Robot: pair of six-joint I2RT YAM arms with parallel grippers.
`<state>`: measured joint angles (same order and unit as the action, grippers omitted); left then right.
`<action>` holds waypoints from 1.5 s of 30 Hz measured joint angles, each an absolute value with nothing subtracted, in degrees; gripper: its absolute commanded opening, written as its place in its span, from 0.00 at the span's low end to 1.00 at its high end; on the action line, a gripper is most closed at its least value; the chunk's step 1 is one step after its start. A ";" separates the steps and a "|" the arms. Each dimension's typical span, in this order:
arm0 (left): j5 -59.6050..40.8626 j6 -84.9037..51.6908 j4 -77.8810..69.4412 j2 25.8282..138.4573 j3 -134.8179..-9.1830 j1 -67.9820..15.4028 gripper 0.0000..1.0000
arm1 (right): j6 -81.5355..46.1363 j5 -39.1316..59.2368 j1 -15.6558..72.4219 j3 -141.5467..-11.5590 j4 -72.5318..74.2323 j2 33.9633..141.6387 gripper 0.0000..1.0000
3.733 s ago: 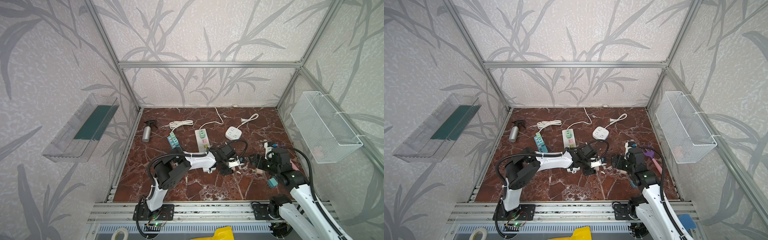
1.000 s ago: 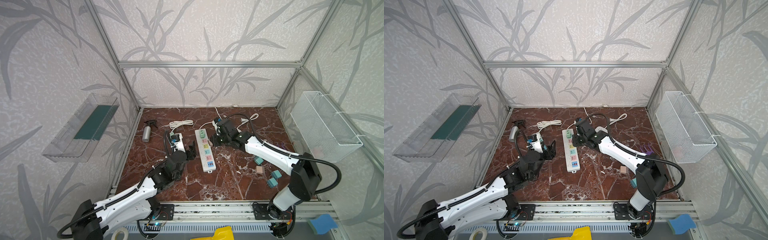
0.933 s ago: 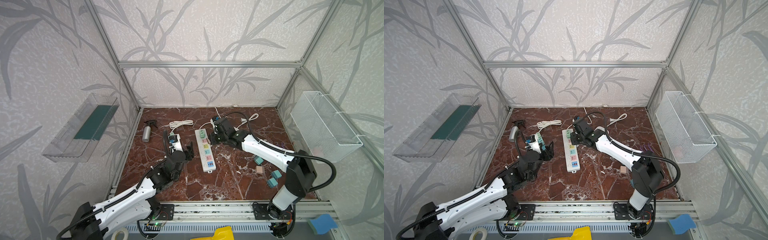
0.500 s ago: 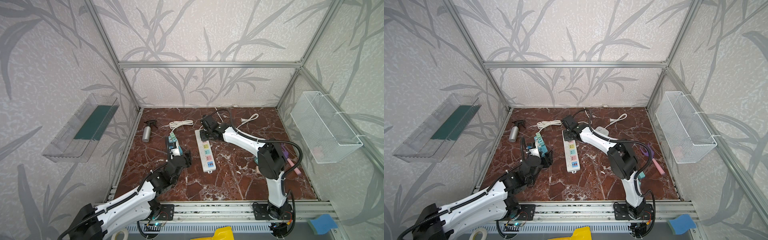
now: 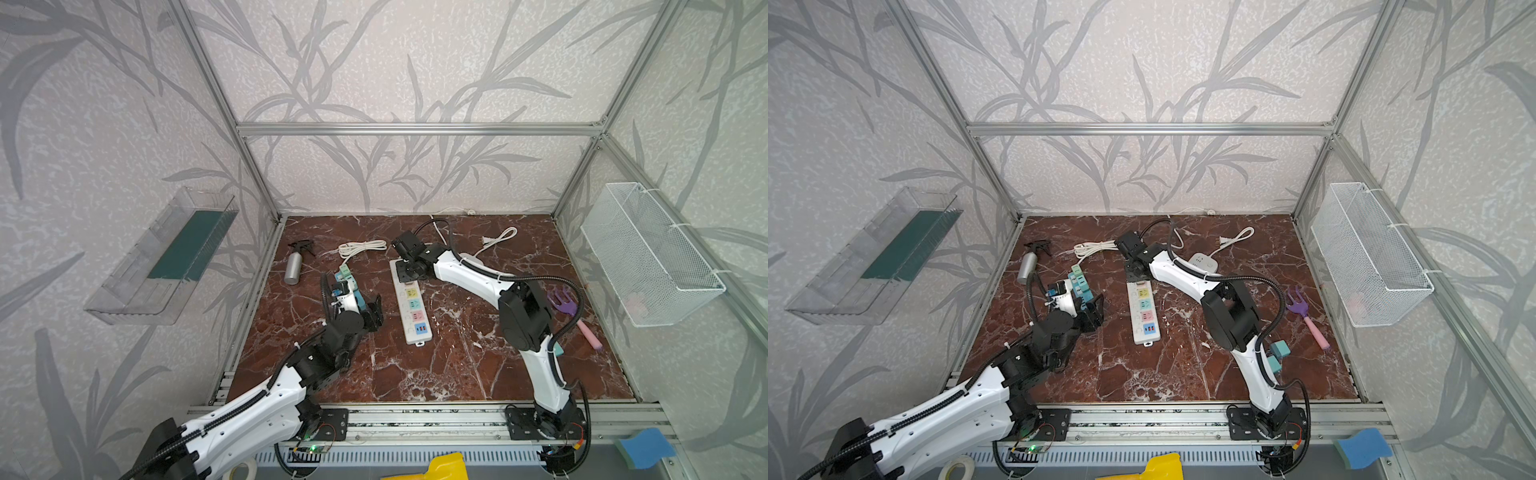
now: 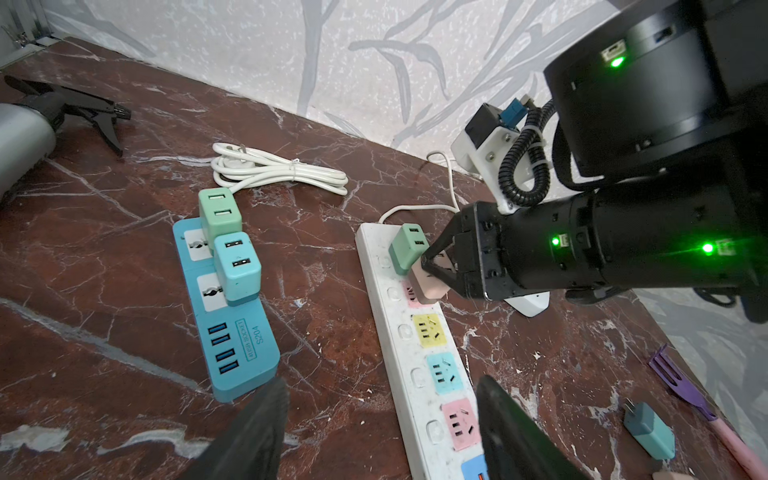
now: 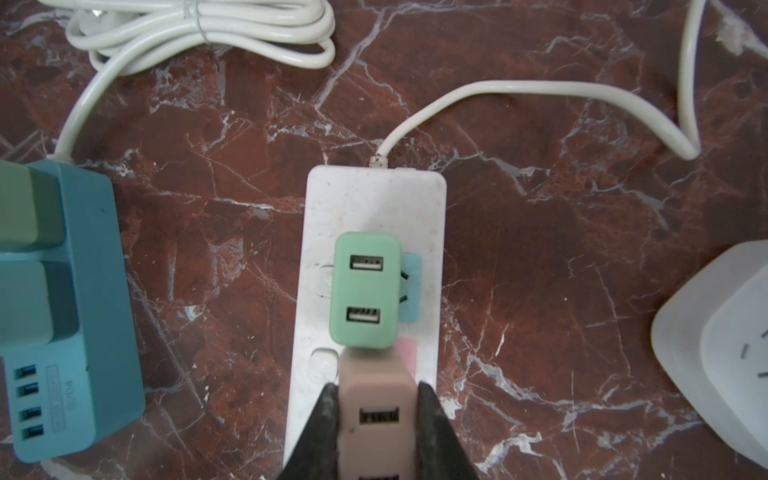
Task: Insert the plug
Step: 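Carry the beige adapter with the right gripper over the strip's pink socket, then press the beige adapter into the pink socket beside the green adapter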
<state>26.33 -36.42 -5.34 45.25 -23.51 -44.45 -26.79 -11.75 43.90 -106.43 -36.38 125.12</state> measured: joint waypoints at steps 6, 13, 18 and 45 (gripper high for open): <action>25.36 -35.97 -6.04 45.28 -23.38 -44.27 0.72 | -27.51 -12.97 44.53 -107.94 -37.95 126.02 0.00; 25.19 -35.99 -6.50 44.40 -22.02 -44.07 0.72 | -27.92 -15.03 45.58 -107.85 -37.52 126.48 0.00; 25.15 -36.01 -6.55 42.11 -21.56 -44.07 0.72 | -28.29 -16.51 46.11 -106.80 -36.16 126.19 0.00; 29.04 -43.24 -7.09 36.80 -18.39 -44.01 0.89 | -30.02 -17.56 46.19 -108.62 -34.79 124.84 0.00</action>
